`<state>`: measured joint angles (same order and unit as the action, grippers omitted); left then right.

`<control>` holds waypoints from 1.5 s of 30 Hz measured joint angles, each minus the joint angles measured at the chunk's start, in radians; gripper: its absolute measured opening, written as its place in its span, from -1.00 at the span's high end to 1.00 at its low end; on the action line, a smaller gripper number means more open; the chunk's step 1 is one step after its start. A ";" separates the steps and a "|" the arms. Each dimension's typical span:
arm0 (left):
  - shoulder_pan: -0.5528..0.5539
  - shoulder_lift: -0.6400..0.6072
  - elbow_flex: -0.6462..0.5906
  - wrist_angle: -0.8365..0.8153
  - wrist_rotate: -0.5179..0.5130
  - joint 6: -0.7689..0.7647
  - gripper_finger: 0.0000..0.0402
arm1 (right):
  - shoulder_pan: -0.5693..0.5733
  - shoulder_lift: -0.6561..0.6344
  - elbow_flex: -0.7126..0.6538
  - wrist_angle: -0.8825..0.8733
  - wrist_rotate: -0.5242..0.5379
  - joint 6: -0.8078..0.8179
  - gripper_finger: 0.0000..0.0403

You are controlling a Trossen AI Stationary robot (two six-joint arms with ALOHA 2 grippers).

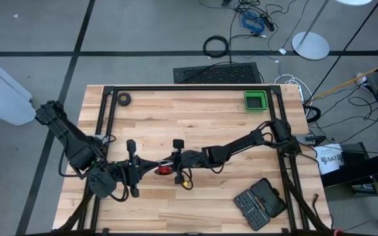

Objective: Coil cords
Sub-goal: Coil the red wire on the black spool

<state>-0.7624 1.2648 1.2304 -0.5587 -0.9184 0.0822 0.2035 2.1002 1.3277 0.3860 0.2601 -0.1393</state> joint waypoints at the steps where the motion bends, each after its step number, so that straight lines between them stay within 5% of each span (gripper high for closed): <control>1: 0.000 0.000 0.000 0.000 0.000 0.000 0.96 | 0.000 -0.009 0.000 -0.017 0.001 0.002 0.73; 12: 0.000 0.000 0.000 0.000 0.000 0.000 0.96 | 0.000 -0.031 0.001 -0.071 -0.031 0.023 0.97; 28: 0.000 0.000 0.000 0.000 0.000 0.000 0.96 | -0.001 -0.031 0.001 -0.061 -0.025 0.048 0.43; 45: 0.000 0.000 0.000 0.000 0.000 0.000 0.96 | -0.003 -0.020 0.001 -0.003 -0.078 0.051 0.80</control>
<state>-0.7627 1.2648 1.2304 -0.5587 -0.9184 0.0822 0.2002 2.0801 1.3289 0.3829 0.1818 -0.0884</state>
